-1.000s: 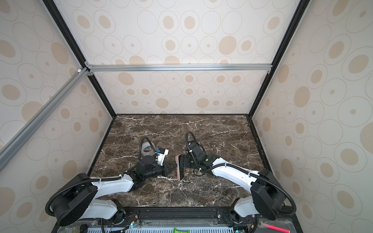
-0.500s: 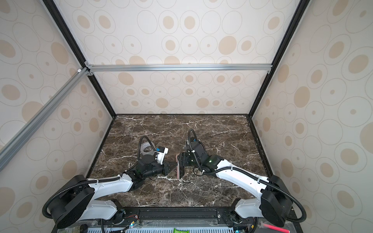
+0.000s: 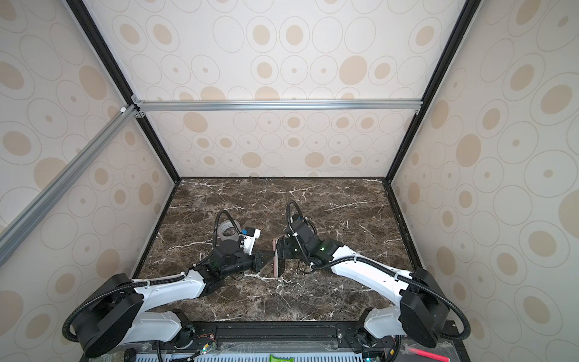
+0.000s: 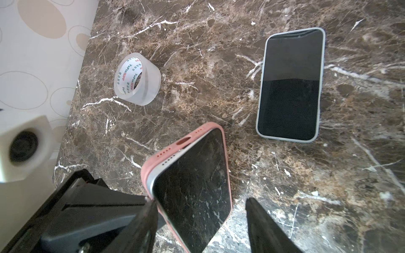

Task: Take the phone out of the phone case
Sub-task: Remove the phone case from the phone.

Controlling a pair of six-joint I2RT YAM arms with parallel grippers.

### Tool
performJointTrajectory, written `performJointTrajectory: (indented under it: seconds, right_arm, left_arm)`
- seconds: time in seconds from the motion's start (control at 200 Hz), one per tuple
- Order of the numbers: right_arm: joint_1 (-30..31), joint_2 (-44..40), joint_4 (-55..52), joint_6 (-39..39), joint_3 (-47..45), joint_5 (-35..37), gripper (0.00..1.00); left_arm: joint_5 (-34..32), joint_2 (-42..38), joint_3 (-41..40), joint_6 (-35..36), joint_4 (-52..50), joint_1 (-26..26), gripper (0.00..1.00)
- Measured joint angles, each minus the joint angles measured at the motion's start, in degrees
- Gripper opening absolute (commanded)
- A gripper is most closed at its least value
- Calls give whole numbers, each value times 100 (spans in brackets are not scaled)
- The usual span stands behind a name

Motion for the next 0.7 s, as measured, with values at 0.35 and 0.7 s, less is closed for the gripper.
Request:
performJointTrajectory:
  seconds: [0.35, 0.7]
  right_arm:
    - [-2, 330, -164, -9, 96, 15, 66]
    - [94, -404, 289, -153, -221, 72, 68]
  left_arm:
    - [-74, 0, 0, 0, -59, 0, 0]
    - [-389, -232, 199, 103, -750, -59, 0]
